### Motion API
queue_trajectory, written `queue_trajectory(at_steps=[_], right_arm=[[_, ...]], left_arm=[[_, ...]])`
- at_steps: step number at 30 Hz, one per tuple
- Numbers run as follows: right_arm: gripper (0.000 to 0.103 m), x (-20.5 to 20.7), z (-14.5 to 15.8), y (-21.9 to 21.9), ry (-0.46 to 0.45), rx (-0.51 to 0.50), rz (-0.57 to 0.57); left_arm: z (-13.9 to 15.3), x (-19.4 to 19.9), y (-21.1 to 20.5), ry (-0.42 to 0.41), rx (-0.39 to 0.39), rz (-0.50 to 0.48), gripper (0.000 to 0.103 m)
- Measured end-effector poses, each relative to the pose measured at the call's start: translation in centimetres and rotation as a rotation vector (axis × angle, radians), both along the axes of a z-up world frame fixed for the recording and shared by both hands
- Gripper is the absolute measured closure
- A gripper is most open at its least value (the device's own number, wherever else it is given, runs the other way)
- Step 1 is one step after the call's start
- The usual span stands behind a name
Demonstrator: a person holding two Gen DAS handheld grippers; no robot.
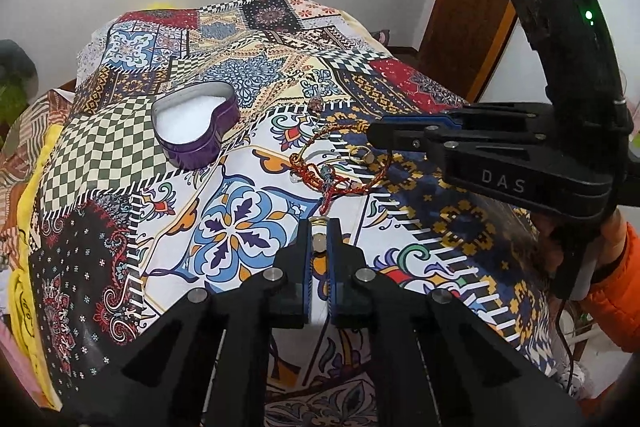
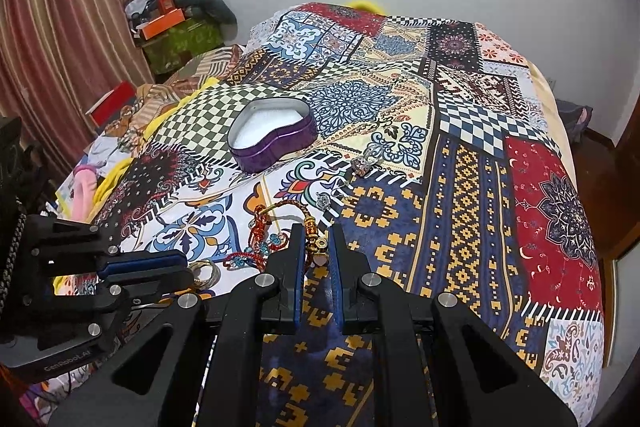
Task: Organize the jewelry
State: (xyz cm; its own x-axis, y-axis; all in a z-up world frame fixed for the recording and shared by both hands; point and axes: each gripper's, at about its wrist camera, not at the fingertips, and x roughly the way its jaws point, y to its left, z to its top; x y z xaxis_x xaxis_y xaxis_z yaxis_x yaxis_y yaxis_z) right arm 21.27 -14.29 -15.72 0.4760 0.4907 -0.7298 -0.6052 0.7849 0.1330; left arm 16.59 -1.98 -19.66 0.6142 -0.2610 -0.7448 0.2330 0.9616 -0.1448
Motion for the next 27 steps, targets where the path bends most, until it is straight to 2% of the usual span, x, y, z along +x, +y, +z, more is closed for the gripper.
queue_trajectory(at_steps=[6,18,27], right_arm=[[0.093,-0.2,1.4,0.2,-0.024,0.021,0.007],[0.093,0.1,4.5,1.9,-0.097,0.055,0.033],[0.093,1.9,6.5,3.4,-0.129,0.079,0.048]], left_arm=[[1.5,-0.2,0.7,-0.045,-0.024,0.027,0.098],[4.1,1.1,3.0,-0.124,0.0,0.104,0.098],[4.5,3.5,5.6,-0.155,0.037,0.161,0.098]])
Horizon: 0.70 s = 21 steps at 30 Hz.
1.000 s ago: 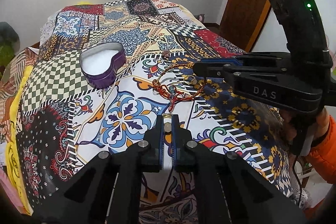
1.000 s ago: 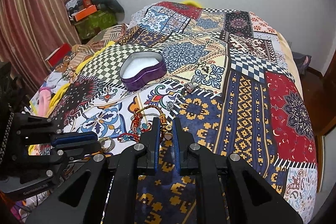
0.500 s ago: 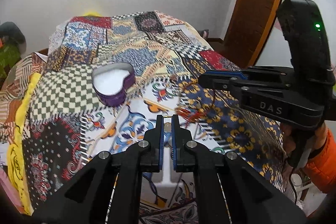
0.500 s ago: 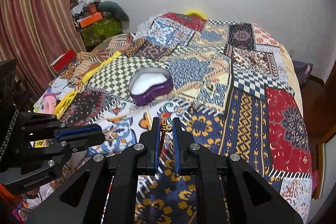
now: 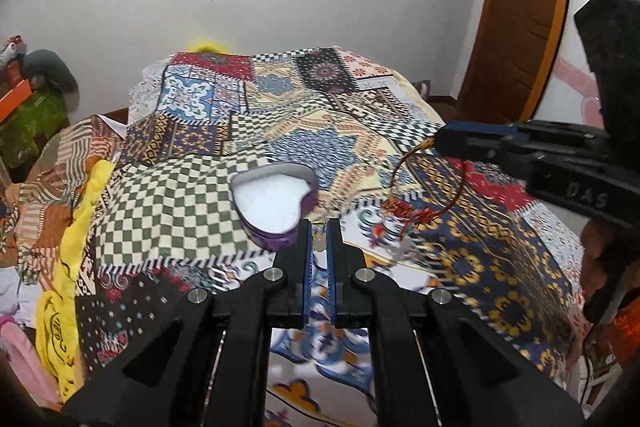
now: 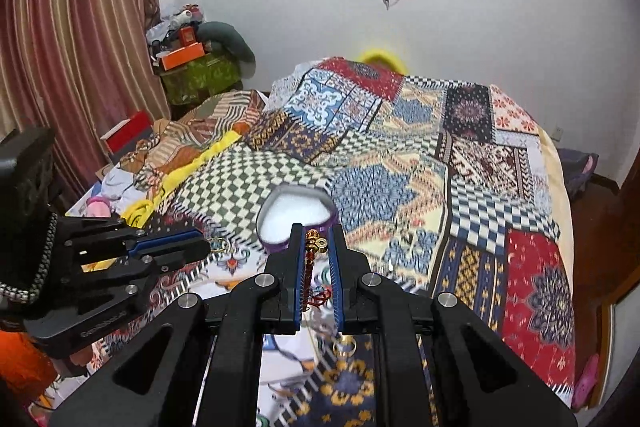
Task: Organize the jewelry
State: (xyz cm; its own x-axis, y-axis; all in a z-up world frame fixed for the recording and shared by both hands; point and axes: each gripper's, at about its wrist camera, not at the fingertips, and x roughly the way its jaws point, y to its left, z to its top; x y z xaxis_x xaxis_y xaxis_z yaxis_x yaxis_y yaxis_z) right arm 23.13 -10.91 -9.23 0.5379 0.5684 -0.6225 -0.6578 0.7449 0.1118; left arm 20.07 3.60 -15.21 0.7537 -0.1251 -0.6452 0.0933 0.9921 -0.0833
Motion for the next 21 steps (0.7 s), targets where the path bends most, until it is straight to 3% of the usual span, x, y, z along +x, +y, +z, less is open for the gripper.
queue_trajectory(at_steps=[6,13,21], right_arm=[[0.093,0.7,-1.8,0.9,0.071,-0.005,0.041],[0.093,0.5,-6.1,0.2,0.157,-0.133,0.042],[0.089,-0.1,-6.3,-1.9,0.155,-0.234,0.047]], left_arm=[[-1.6,1.4,1.4,0.034,-0.022,0.019,0.098],[-3.0,1.8,1.7,0.063,-0.028,0.018,0.098],[-2.9,1.2,1.0,0.049,-0.009,0.006,0.098]])
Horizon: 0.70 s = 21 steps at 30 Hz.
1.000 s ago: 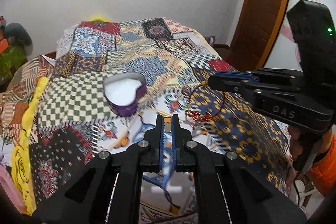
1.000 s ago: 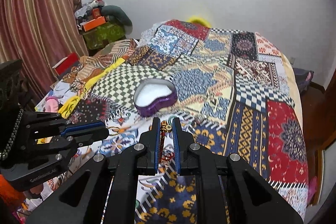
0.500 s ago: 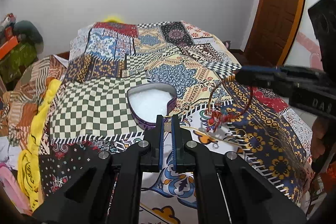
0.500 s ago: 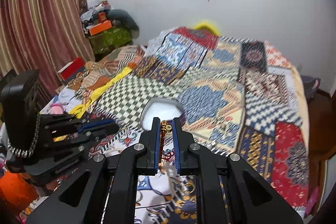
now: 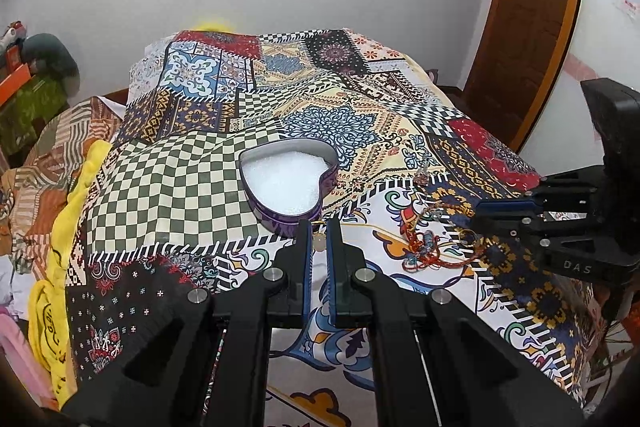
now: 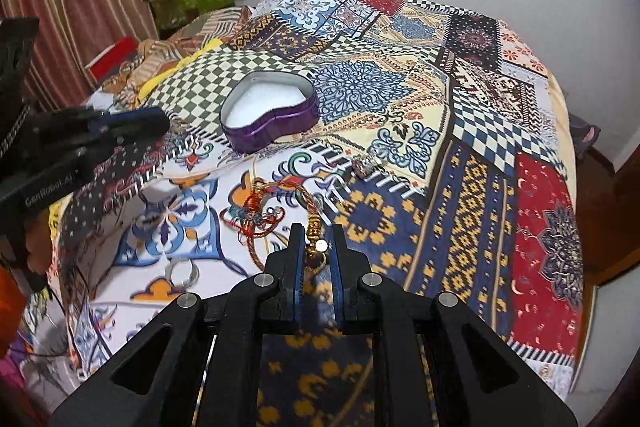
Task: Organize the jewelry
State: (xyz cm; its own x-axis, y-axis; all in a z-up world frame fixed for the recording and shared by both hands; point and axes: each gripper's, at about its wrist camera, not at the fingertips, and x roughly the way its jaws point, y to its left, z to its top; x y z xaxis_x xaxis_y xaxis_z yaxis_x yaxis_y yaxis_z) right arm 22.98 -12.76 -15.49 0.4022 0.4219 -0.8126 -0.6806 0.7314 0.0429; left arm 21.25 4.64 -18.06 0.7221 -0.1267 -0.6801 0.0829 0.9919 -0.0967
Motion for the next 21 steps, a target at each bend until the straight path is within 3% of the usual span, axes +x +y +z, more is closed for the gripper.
queue_trajectory(at_steps=[4,11,13,15,21], right_arm=[[0.068,-1.2,1.2,0.8,-0.057,0.024,0.052],[0.068,-0.9,-0.3,4.0,-0.051,-0.009,0.115],[0.071,-0.1,-1.3,4.4,-0.018,-0.028,0.106],[0.083,0.5,-2.0,4.5,0.012,-0.041,0.095],[0.095,0.9,-2.0,3.7,0.044,0.004,0.077]], left_arm=[[0.1,-0.3,-0.2,-0.002,0.0,-0.003,0.098],[0.1,-0.7,-0.1,-0.004,0.013,0.001,0.098],[0.1,-0.9,0.2,-0.003,0.013,0.005,0.098],[0.1,-1.0,0.4,-0.003,0.013,0.008,0.098],[0.2,-1.0,0.6,-0.003,0.007,0.014,0.098]])
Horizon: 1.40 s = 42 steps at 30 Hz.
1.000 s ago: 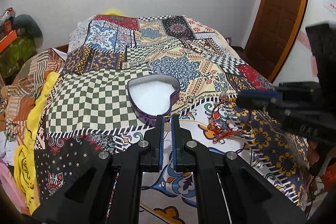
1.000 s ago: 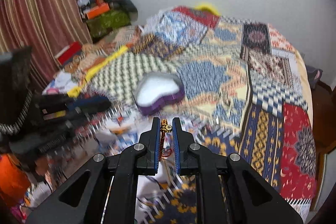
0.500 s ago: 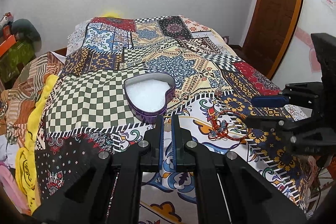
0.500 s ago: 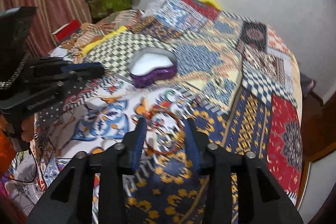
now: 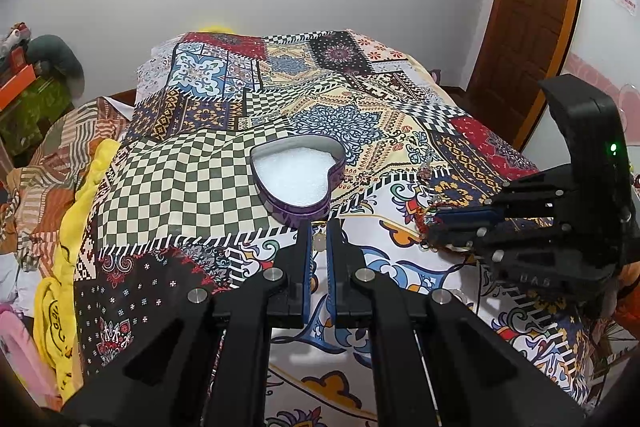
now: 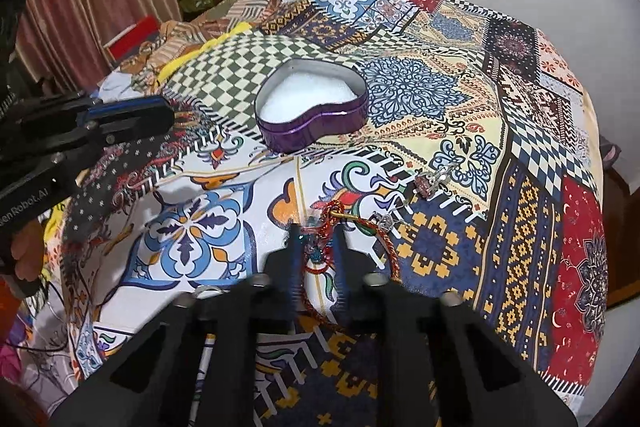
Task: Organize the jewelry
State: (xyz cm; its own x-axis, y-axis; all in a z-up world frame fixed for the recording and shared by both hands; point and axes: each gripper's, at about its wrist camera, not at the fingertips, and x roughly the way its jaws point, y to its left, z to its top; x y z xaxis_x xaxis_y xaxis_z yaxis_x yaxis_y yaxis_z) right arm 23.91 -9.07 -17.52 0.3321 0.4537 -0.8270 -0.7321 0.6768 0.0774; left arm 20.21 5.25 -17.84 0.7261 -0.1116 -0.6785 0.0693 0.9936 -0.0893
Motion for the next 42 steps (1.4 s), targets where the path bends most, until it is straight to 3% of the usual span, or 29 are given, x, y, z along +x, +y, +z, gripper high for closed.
queue_trajectory(at_steps=[25,32,42], right_arm=[[0.095,0.0,9.5,-0.7,-0.154,0.195,-0.032],[0.095,0.9,9.4,0.2,-0.148,0.191,-0.011],[0.095,3.7,4.9,3.2,-0.054,0.104,0.022]], left_arm=[[2.3,-0.1,0.1,-0.055,-0.001,0.017,0.098],[2.2,1.1,0.9,-0.052,0.0,0.033,0.098],[1.2,4.0,1.7,-0.036,-0.016,0.035,0.098]])
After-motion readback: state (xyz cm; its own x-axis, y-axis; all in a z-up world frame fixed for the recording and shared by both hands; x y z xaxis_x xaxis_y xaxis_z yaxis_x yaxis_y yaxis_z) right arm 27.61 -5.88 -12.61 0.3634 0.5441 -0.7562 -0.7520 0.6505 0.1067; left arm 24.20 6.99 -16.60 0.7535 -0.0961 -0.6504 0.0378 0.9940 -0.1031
